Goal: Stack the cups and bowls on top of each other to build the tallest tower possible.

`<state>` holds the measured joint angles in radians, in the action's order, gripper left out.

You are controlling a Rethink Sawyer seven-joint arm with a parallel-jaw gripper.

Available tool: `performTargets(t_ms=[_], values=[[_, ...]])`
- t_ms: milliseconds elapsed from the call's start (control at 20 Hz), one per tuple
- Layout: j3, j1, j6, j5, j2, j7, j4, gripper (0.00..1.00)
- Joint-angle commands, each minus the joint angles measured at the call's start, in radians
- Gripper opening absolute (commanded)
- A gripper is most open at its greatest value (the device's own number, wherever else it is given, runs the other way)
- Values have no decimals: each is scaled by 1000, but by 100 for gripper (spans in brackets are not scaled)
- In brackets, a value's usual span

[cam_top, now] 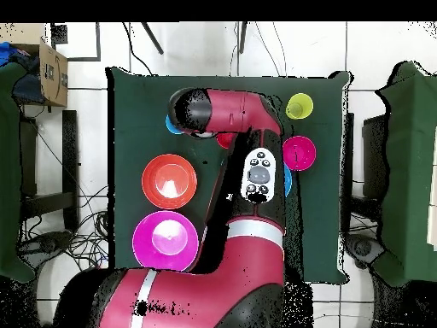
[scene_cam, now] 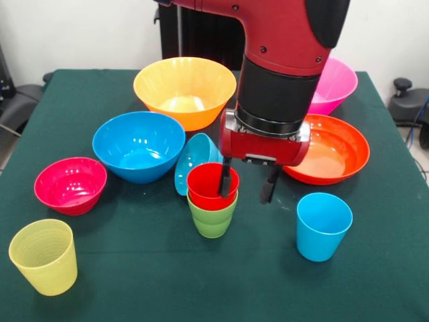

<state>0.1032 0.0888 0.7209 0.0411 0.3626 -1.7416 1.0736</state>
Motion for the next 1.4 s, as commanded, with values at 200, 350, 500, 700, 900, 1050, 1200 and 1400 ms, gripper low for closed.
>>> performTargets(t_ms=[200,350,500,700,900,1050,1200,1400], values=[[-116,-28,130,-40,-80,-54,-107,100],[-124,-34,100,-54,-94,-71,-83,100],[-133,-34,57,-71,-100,-89,-49,100],[-147,-34,-12,-85,-111,-88,-10,100],[-158,-36,-42,-98,-116,-92,23,100],[-164,-37,-49,-105,-114,-84,47,100],[-170,-37,-74,-113,-111,-94,71,100],[-167,-42,-62,-115,-113,-92,82,100]])
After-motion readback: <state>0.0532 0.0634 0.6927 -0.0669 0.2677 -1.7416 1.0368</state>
